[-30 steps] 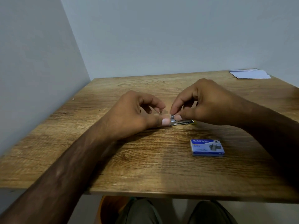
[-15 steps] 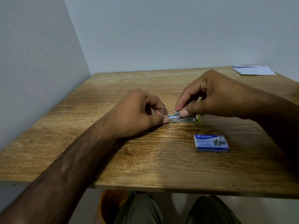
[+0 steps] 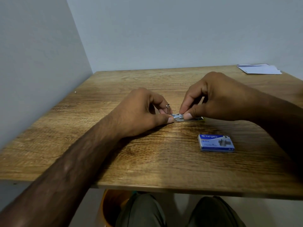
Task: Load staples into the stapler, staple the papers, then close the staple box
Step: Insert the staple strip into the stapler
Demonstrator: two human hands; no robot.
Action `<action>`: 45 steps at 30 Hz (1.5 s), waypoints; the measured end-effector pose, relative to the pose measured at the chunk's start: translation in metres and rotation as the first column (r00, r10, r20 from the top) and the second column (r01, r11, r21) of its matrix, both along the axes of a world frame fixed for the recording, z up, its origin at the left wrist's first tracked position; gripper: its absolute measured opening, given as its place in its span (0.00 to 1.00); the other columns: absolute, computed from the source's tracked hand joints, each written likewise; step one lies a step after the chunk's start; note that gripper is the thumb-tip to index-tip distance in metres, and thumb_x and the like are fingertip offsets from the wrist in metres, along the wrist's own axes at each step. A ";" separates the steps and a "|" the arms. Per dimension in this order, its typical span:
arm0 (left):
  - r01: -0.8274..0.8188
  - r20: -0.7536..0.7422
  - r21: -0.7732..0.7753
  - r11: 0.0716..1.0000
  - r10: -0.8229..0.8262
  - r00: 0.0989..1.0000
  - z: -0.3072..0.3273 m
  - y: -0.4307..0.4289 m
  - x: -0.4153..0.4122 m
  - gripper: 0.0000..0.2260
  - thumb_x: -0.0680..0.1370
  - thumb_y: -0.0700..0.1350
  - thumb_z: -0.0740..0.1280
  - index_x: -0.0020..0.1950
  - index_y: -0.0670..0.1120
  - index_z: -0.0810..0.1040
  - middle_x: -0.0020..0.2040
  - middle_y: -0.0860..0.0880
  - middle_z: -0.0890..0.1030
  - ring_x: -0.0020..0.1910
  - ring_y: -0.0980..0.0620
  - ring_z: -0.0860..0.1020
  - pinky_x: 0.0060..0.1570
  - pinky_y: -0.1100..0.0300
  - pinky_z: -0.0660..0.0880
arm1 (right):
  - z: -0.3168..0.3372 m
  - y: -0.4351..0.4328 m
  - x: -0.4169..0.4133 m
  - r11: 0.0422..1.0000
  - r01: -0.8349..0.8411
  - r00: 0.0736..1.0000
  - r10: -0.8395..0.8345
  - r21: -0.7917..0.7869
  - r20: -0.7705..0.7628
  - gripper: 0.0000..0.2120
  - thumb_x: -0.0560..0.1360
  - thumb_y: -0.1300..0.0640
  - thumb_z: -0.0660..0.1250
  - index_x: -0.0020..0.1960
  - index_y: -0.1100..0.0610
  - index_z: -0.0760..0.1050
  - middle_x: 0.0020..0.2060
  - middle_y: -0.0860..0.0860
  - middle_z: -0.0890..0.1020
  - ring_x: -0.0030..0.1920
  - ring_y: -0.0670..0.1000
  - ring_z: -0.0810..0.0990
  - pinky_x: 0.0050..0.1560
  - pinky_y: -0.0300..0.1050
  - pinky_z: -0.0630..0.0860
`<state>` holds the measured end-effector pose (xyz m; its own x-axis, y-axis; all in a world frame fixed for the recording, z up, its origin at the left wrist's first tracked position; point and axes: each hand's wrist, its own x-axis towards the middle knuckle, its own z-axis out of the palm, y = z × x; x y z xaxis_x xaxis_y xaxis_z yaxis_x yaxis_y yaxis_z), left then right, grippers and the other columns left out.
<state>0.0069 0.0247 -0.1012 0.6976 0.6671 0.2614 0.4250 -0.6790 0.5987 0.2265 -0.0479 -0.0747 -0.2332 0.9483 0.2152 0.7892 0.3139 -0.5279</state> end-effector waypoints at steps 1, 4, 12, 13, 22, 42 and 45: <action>0.003 0.003 -0.005 1.000 -0.003 1.000 0.000 0.000 0.000 0.05 0.73 0.47 0.79 0.46 0.50 0.88 0.39 0.53 0.88 0.39 0.47 0.85 0.42 0.47 0.83 | 0.000 0.000 0.000 1.000 -0.003 1.000 0.003 -0.002 0.005 0.07 0.67 0.57 0.82 0.41 0.46 0.88 0.35 0.40 0.88 0.37 0.39 0.85 0.41 0.41 0.81; 0.009 0.006 -0.006 1.000 -0.009 1.000 -0.001 0.001 0.000 0.05 0.73 0.47 0.79 0.46 0.50 0.88 0.38 0.53 0.87 0.39 0.46 0.85 0.42 0.47 0.82 | -0.001 0.001 0.001 1.000 -0.016 1.000 0.016 -0.012 0.006 0.07 0.67 0.57 0.81 0.41 0.45 0.88 0.35 0.40 0.88 0.38 0.39 0.85 0.41 0.41 0.81; 0.020 0.021 0.006 1.000 -0.020 1.000 -0.004 0.005 0.000 0.05 0.73 0.48 0.79 0.47 0.50 0.88 0.36 0.54 0.86 0.33 0.59 0.81 0.38 0.55 0.80 | -0.002 0.003 0.003 0.998 -0.067 0.996 0.068 -0.019 0.062 0.07 0.68 0.55 0.80 0.45 0.47 0.88 0.40 0.42 0.88 0.43 0.40 0.85 0.45 0.40 0.80; 0.021 0.023 0.007 1.000 -0.021 1.000 -0.004 0.005 0.000 0.05 0.73 0.48 0.79 0.46 0.50 0.88 0.37 0.54 0.87 0.33 0.59 0.81 0.38 0.55 0.80 | -0.002 0.003 0.004 0.997 -0.072 0.995 0.073 -0.022 0.064 0.07 0.68 0.55 0.80 0.45 0.47 0.88 0.40 0.42 0.88 0.44 0.40 0.85 0.45 0.39 0.80; 0.025 0.013 0.008 1.000 -0.026 1.000 -0.005 0.006 0.000 0.05 0.73 0.49 0.79 0.46 0.51 0.88 0.40 0.54 0.88 0.35 0.60 0.81 0.38 0.58 0.79 | 0.004 -0.002 0.016 0.995 -0.075 0.991 0.081 -0.062 0.111 0.09 0.69 0.55 0.80 0.47 0.43 0.88 0.42 0.40 0.88 0.46 0.39 0.84 0.40 0.29 0.72; 0.030 0.026 -0.019 0.999 -0.030 0.999 -0.001 0.001 0.002 0.06 0.73 0.47 0.79 0.39 0.55 0.84 0.46 0.53 0.89 0.37 0.62 0.83 0.39 0.64 0.78 | 0.018 -0.019 0.036 0.990 0.012 0.998 -0.004 -0.143 0.055 0.12 0.74 0.61 0.74 0.46 0.44 0.88 0.39 0.42 0.89 0.43 0.40 0.86 0.45 0.34 0.78; 0.026 0.017 -0.012 1.000 -0.026 1.000 -0.001 0.001 0.001 0.06 0.73 0.47 0.79 0.39 0.56 0.84 0.46 0.52 0.89 0.36 0.63 0.81 0.38 0.65 0.77 | 0.019 -0.019 0.037 0.994 0.038 0.995 -0.029 -0.103 0.091 0.12 0.74 0.62 0.73 0.44 0.44 0.87 0.37 0.40 0.88 0.40 0.37 0.85 0.39 0.25 0.73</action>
<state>0.0084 0.0253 -0.1018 0.7106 0.6518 0.2649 0.3970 -0.6823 0.6139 0.2640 -0.0670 -0.0556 -0.2147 0.9721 0.0946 0.8435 0.2334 -0.4837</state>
